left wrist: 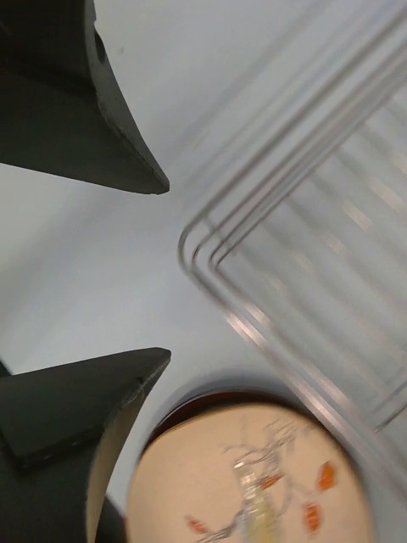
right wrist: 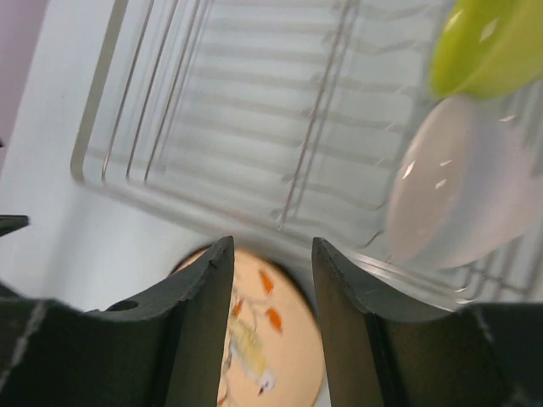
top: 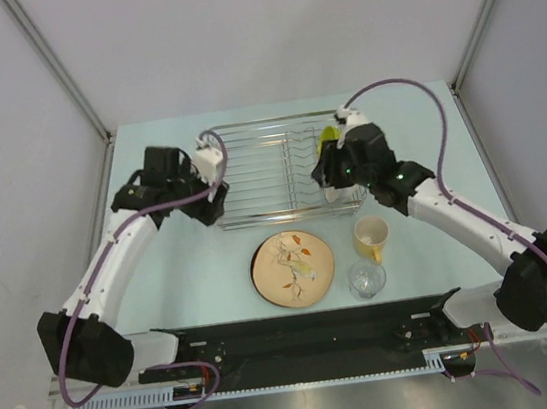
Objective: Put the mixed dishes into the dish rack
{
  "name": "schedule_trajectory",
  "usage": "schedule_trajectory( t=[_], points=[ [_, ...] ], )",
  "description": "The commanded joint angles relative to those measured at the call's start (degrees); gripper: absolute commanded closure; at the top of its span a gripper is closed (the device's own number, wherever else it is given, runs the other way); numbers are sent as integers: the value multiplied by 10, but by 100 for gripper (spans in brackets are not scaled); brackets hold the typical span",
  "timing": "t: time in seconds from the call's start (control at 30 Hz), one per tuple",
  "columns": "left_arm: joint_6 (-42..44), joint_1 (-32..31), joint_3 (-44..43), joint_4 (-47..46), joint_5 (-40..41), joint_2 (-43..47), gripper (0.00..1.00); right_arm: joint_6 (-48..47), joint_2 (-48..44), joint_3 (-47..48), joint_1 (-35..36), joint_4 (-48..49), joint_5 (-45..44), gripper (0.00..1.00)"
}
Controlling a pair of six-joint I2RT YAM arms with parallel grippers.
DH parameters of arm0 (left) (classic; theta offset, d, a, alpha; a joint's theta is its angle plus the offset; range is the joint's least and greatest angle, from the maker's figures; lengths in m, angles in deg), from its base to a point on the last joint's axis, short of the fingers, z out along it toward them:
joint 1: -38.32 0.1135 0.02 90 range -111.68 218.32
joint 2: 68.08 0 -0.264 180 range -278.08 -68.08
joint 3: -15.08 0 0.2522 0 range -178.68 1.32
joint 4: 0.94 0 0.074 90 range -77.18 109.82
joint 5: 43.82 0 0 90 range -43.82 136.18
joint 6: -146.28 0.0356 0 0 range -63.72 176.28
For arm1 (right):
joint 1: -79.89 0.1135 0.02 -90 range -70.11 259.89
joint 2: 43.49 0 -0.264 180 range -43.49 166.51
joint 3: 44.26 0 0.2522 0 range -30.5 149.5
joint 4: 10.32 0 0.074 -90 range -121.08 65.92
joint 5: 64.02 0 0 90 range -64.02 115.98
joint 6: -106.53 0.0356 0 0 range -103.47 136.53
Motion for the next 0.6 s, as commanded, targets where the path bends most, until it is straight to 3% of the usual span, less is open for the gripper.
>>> schedule_trajectory(
  t=[0.0, 0.23, 0.57],
  points=[
    [63, -67, 89, 49, -10, 45, 22, 0, 36, -10, 69, -52, 1, 53],
    [62, -129, 122, 40, -15, 68, 24, -4, 41, -59, 136, -11, -21, 50],
    [33, -195, 144, -5, -10, 39, 26, 2, 43, -128, 164, -13, -47, 43]
  ],
)
